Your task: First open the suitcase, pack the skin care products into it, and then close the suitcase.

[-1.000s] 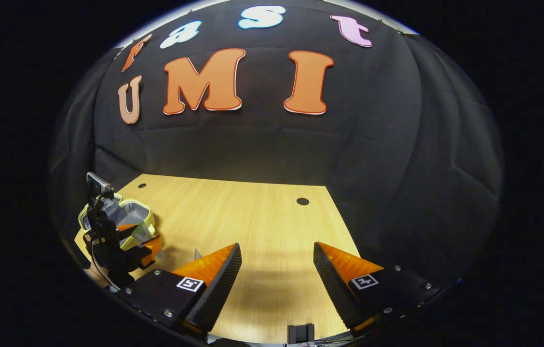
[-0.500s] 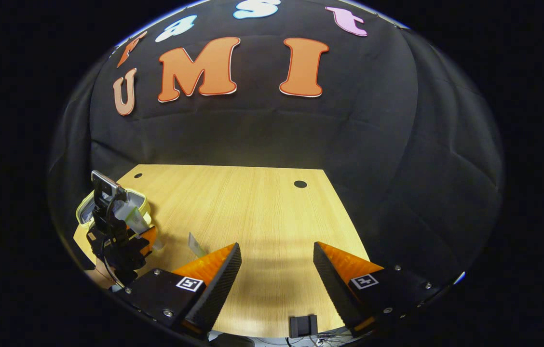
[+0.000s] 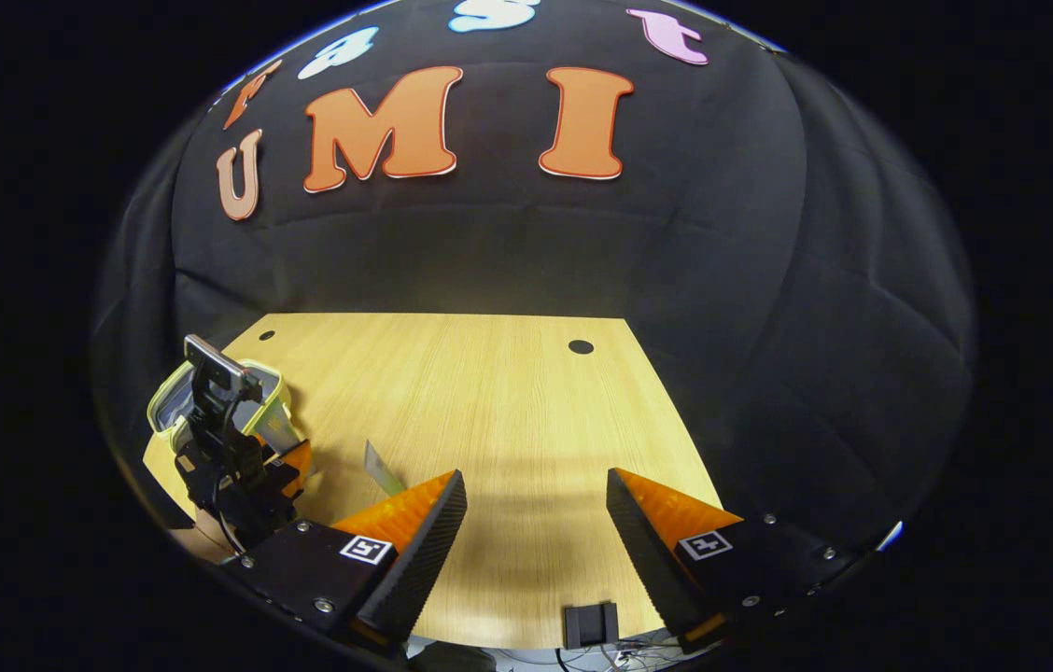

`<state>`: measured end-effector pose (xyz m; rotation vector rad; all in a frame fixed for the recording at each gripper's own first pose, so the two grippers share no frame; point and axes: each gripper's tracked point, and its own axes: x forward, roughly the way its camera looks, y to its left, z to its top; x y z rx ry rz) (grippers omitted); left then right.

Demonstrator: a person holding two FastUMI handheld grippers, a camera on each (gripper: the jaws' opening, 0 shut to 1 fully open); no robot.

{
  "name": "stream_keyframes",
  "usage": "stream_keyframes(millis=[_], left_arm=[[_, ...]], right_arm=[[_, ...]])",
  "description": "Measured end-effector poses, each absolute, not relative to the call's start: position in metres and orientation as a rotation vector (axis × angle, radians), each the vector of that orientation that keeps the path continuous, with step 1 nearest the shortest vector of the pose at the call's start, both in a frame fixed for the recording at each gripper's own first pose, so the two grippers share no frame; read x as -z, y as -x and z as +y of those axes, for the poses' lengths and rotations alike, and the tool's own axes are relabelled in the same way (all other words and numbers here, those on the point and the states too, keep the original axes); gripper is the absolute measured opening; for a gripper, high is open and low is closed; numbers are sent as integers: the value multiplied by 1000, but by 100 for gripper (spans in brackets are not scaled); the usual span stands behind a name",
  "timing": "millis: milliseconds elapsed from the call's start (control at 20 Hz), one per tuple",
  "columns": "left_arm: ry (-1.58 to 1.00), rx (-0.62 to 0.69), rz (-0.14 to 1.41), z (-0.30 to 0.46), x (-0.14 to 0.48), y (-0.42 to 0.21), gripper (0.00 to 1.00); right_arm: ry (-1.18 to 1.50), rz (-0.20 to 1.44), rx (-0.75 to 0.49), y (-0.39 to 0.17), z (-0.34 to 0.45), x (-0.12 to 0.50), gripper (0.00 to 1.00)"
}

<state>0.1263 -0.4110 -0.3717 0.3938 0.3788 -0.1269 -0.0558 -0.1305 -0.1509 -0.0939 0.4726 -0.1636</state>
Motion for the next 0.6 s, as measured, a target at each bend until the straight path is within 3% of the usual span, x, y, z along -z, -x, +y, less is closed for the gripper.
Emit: stream_keyframes(millis=[150,350,600], left_arm=[[-414,122,382,-413,372,-125,30],[-237,178,498,-420,373,-111,30],[-113,198,583,-403,320,-68,30]], right_arm=[[101,468,163,55,-130,149,96],[55,457,129,44,-118,150,96],[-53,423,-4,6,-60,151,95]])
